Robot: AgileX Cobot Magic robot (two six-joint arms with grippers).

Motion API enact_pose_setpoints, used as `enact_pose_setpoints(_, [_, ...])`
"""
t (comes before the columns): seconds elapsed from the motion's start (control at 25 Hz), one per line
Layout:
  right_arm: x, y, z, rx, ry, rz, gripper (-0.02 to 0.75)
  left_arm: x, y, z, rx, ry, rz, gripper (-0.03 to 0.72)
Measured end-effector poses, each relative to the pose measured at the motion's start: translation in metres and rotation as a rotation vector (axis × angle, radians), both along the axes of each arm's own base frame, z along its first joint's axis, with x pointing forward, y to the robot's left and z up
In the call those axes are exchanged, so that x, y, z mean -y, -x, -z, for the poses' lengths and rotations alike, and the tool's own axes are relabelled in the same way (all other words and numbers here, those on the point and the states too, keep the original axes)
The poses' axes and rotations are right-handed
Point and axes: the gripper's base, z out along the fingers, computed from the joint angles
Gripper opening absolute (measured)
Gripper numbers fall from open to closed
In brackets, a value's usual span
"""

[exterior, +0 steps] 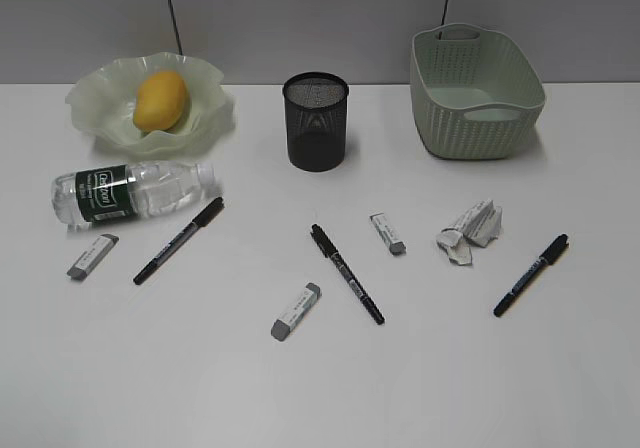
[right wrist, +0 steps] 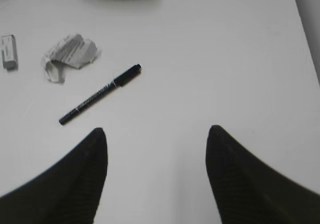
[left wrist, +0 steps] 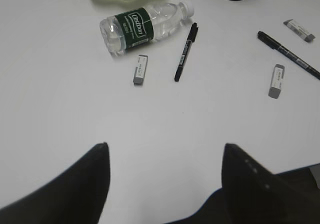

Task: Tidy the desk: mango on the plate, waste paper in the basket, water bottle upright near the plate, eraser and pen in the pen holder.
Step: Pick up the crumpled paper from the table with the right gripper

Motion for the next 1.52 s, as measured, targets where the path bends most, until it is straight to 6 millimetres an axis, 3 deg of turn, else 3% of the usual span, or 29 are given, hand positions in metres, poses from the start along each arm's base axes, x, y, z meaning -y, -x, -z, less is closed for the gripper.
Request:
enact_pose_setpoints(0.4, [-0.029,-0.144,0.022,-0.384,-0.205,0.042,0.496,0.000,0.000,0.000,0.000,-0.002,-0.001,0.512])
enact_pose_setpoints(0.6, [-0.040,-0.190,0.046,-0.498,-0.274,0.067,0.496,0.000,0.000,0.000,0.000,-0.002,-0.001,0.512])
enact_pose_setpoints(0.84, [-0.052,-0.213,0.077,-0.574,-0.366,0.114,0.497,0.000,0.000,0.000,0.000,-0.002,-0.001,0.512])
enact_pose_setpoints(1.24, [-0.099,-0.235,0.122,-0.643,-0.348,0.154,0.497,0.000,0.000,0.000,0.000,-0.003,-0.001,0.498])
enact_pose_setpoints(1.52, [-0.103,-0.257,0.147,-0.654,-0.319,0.233,0.494,0.000,0.000,0.000,0.000,-0.002,-0.001,0.498])
